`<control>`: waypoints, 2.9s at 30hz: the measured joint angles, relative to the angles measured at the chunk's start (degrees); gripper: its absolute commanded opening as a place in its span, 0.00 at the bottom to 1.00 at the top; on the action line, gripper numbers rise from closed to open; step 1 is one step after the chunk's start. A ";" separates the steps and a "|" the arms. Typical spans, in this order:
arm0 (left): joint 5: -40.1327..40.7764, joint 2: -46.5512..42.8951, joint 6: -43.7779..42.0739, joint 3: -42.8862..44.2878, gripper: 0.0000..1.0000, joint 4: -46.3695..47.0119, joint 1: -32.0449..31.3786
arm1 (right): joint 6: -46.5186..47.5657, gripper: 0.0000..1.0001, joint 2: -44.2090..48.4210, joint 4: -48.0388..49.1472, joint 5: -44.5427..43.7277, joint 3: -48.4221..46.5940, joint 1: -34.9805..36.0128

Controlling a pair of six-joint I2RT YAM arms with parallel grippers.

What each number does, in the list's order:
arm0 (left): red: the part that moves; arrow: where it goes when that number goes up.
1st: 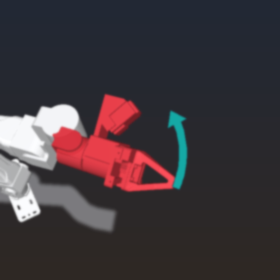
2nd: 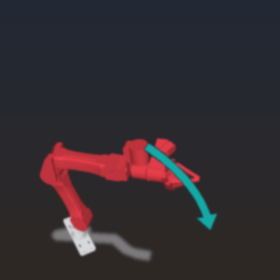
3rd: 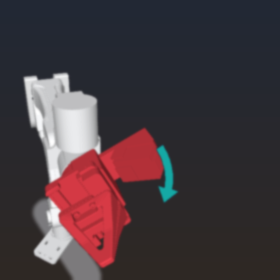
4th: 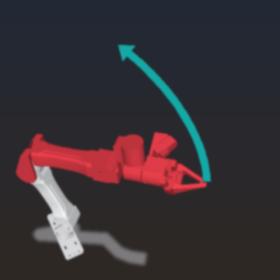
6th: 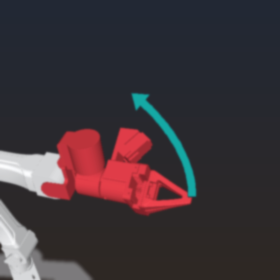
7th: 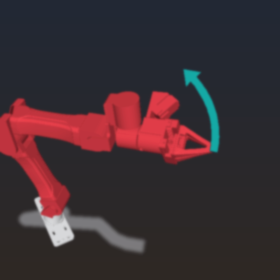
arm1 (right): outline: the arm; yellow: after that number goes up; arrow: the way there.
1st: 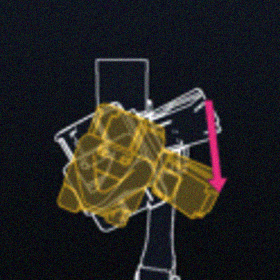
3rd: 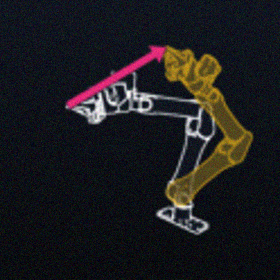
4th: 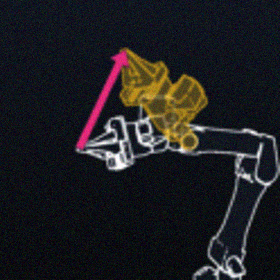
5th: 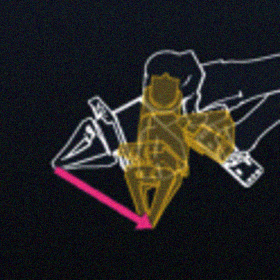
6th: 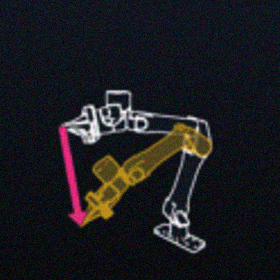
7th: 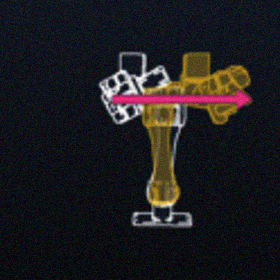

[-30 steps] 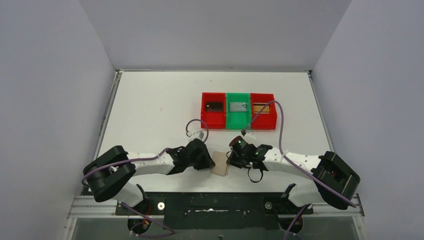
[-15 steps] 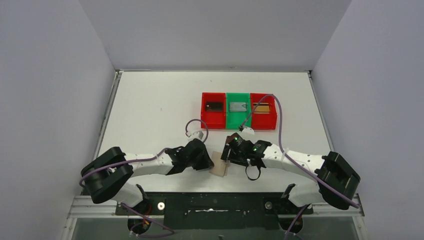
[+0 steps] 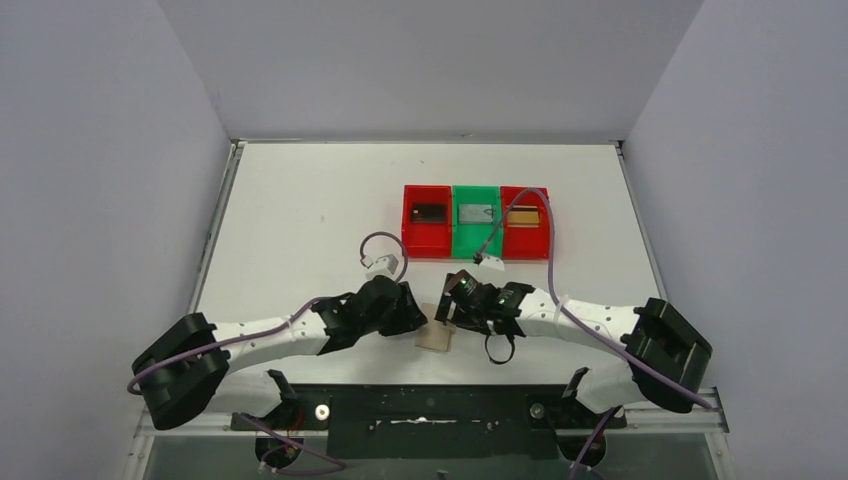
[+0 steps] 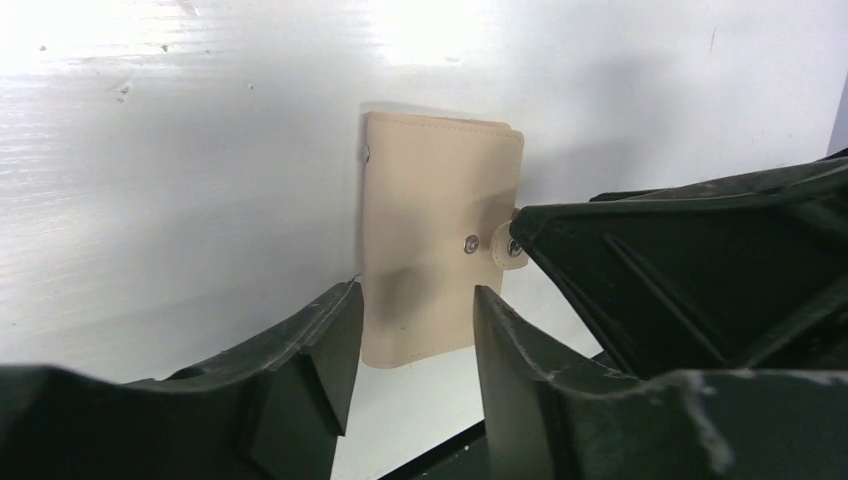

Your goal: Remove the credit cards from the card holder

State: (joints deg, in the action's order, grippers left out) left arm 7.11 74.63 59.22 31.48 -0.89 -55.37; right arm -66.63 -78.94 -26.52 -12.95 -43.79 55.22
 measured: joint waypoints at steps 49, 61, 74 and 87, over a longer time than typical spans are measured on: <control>7.39 -12.31 0.17 -3.96 0.67 -8.04 2.29 | -4.04 0.24 -2.12 -4.96 -0.24 0.26 1.75; 5.68 -10.80 -0.37 -3.85 0.67 -8.00 2.29 | -2.29 0.14 -0.55 -1.70 0.33 2.16 -0.79; 4.24 -8.55 -1.99 -1.70 0.67 -7.98 2.29 | -0.11 0.15 2.34 2.93 2.82 6.43 -2.32; 4.24 -10.49 -2.64 -1.70 0.89 -8.00 3.45 | 2.19 0.00 2.56 4.70 3.76 6.43 -2.29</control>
State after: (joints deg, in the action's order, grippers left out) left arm 11.35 64.14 56.58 29.78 -8.88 -51.92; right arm -64.45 -76.38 -21.82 -9.19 -37.36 52.93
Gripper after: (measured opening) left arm 0.822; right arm 0.063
